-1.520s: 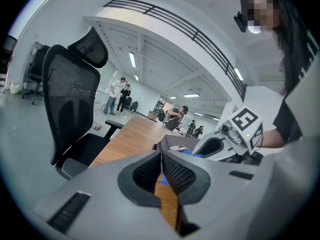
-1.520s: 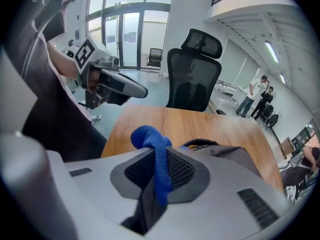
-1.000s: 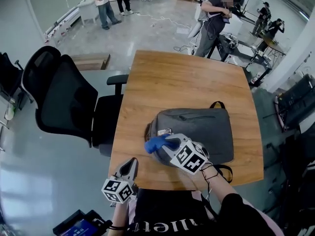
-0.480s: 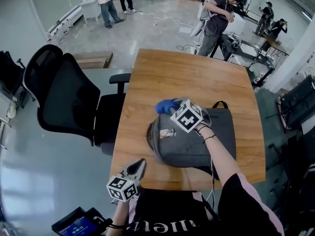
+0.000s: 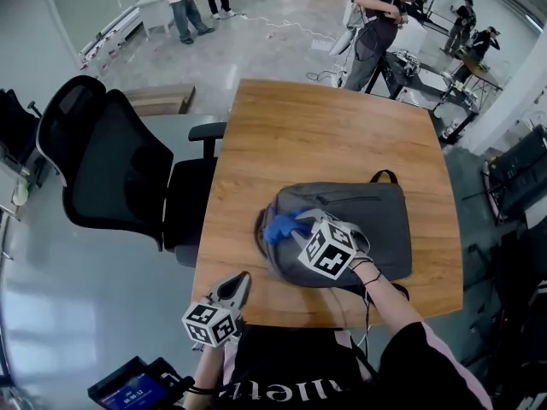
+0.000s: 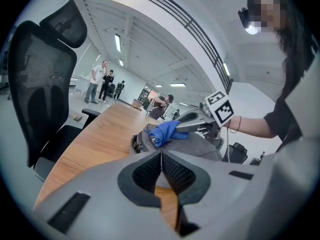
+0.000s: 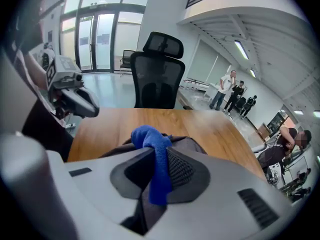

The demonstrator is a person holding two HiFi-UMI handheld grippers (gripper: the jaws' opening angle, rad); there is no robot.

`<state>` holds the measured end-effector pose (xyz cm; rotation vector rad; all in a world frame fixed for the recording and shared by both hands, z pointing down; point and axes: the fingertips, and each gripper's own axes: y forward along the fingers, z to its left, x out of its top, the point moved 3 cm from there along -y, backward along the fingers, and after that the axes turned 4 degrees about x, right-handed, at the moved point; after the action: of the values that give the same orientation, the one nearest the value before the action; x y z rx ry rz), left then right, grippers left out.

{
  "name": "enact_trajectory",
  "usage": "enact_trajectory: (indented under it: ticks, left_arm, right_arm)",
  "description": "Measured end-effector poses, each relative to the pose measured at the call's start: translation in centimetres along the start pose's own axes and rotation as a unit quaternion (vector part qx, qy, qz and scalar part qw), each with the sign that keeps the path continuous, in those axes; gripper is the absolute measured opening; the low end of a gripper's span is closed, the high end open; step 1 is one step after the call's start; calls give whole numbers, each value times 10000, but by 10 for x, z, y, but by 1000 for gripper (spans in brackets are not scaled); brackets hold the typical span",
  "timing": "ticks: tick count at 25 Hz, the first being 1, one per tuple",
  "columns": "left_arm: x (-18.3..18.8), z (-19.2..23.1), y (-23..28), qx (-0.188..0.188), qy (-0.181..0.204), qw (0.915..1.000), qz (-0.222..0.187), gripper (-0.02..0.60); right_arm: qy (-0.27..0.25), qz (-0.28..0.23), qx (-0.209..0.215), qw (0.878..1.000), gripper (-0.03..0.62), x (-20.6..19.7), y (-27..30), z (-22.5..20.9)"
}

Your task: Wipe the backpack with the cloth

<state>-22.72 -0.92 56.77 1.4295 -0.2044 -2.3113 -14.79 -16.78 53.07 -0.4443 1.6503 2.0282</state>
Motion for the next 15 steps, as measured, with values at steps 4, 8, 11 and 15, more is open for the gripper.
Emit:
enact_trajectory:
  ticks: [4,8,11,15]
  left_arm:
    - [3,-2,6,-70,35,10000,9,2]
    - [3,-7,12,-181,86,9998,51,2]
    - [4,-13,16,-269,127,9995,76,2]
    - [6,-17,22,-352,167,9992,92,2]
  right_arm:
    - [-232,-41,377,9990,63,-3,-16,43]
    - [-342,-26,649,9973,63,-11,-29,78]
    - [-310,36,827,9961,63,-21,-36,97]
    - [-145,11,915,9957,63,-30,-43,103]
